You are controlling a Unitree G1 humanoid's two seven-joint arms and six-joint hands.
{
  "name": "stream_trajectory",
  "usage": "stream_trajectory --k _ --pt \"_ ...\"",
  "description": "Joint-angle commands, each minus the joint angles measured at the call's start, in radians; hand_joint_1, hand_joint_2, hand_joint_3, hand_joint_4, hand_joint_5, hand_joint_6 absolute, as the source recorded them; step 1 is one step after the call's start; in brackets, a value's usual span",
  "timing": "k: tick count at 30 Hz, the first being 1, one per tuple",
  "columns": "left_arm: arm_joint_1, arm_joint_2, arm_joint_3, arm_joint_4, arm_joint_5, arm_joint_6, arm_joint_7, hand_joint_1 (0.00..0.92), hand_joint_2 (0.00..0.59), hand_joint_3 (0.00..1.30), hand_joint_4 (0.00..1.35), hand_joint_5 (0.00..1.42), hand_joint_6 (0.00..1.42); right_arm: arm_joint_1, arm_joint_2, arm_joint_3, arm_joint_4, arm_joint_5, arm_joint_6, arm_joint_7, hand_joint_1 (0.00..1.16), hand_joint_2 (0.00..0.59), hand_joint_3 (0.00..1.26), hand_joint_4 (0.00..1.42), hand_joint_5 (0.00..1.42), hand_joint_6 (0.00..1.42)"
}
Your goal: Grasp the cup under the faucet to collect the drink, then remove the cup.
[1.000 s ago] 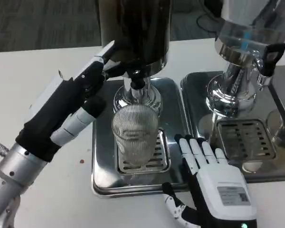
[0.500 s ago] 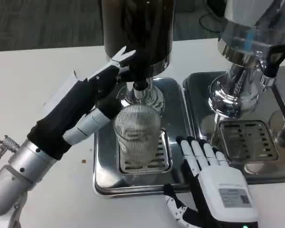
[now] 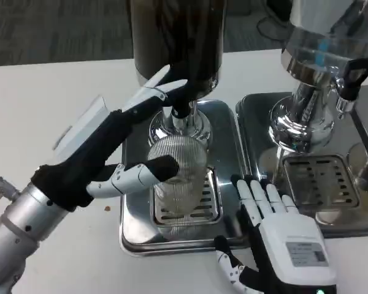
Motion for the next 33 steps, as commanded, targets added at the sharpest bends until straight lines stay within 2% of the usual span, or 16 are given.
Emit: stream_trajectory --k 1,28,30,33 --pt "0.036 0.026 -0.036 -0.017 0.068 -0.026 -0.002 0.000 0.124 0.21 0.02 0.24 0.23 -0.007 -0.008 -0.012 -0.019 0.011 -0.003 0.007 0.39 0.419 0.01 0.00 0.00 0.05" --pt "0.062 0.116 -0.090 -0.059 0.269 -0.068 0.157 0.000 0.127 0.24 0.04 0.25 0.23 -0.011 0.000 -0.022 -0.018 0.047 -0.005 0.004 0.40 0.402 0.01 0.00 0.00 0.05" --pt "0.063 0.119 -0.097 -0.058 0.273 -0.066 0.164 0.000 0.128 0.24 0.04 0.25 0.23 -0.011 0.002 -0.028 -0.018 0.060 -0.009 0.002 0.40 0.402 0.01 0.00 0.00 0.05" --pt "0.064 0.122 -0.100 -0.055 0.274 -0.062 0.173 0.000 0.128 0.24 0.04 0.25 0.23 -0.004 0.006 -0.057 -0.026 0.134 -0.039 -0.002 0.40 0.390 0.01 0.00 0.00 0.06"
